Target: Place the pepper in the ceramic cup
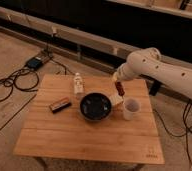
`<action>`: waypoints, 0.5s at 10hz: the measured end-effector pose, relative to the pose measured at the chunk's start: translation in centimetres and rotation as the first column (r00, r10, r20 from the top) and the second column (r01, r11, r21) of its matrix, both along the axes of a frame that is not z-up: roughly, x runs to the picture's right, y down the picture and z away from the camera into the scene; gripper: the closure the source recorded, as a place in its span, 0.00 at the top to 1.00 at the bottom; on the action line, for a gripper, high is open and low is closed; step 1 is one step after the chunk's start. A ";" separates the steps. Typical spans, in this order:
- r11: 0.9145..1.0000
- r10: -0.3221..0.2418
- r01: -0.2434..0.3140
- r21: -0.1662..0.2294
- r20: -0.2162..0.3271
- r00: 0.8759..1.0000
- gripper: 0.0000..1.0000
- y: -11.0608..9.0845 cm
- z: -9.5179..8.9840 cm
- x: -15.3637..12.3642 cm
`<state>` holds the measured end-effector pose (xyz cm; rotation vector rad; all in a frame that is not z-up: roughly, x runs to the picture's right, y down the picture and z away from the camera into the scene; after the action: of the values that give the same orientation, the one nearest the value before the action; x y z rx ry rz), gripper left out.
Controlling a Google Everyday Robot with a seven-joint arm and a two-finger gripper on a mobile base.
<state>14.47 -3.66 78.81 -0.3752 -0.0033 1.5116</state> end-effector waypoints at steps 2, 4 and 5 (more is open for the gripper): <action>1.000 0.018 -0.019 -0.003 -0.025 1.000 0.00 0.9 -0.6 1.7; 0.999 0.045 -0.045 -0.007 -0.047 0.998 0.00 2.1 -1.0 3.2; 0.998 0.063 -0.064 -0.008 -0.057 0.996 0.00 2.9 -1.1 4.0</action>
<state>18.51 -0.80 77.71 -0.3428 0.0374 1.5851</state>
